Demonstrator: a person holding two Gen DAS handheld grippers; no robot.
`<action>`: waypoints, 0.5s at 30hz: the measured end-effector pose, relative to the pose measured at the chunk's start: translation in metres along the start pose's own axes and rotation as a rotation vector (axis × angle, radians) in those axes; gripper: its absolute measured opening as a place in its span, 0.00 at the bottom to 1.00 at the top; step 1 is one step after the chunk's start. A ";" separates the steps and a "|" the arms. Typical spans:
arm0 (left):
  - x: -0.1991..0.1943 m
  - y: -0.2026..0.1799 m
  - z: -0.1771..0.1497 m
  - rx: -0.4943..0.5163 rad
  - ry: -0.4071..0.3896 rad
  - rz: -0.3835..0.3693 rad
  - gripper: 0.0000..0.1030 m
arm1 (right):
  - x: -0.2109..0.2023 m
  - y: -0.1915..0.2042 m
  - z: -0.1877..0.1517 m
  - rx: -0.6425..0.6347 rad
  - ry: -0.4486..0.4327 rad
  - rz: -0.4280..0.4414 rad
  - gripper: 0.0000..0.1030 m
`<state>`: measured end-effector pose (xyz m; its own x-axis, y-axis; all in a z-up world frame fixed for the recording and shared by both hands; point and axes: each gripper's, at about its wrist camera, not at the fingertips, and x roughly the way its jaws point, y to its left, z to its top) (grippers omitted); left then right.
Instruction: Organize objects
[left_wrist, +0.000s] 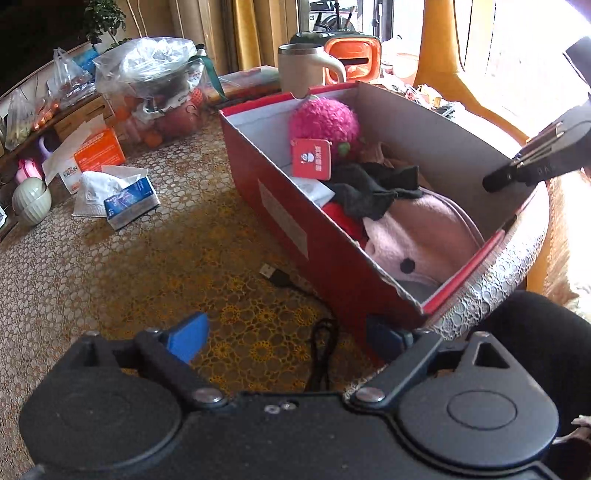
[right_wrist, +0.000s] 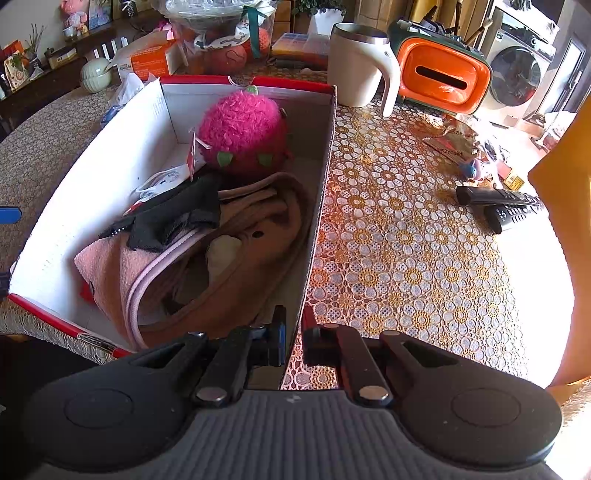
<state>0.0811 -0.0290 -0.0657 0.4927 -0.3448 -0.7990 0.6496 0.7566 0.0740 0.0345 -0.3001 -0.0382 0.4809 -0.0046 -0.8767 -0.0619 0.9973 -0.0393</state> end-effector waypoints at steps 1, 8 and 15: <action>0.003 -0.001 -0.004 0.006 0.011 -0.007 0.90 | 0.000 0.000 0.000 -0.001 0.001 -0.001 0.07; 0.023 0.000 -0.024 -0.015 0.064 -0.042 0.87 | 0.000 0.001 0.000 -0.005 0.003 -0.007 0.07; 0.040 0.006 -0.032 -0.082 0.094 -0.059 0.72 | 0.000 0.002 0.001 -0.006 0.004 -0.007 0.07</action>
<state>0.0860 -0.0209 -0.1160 0.3967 -0.3393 -0.8529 0.6240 0.7811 -0.0206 0.0347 -0.2986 -0.0376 0.4783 -0.0121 -0.8781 -0.0638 0.9968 -0.0485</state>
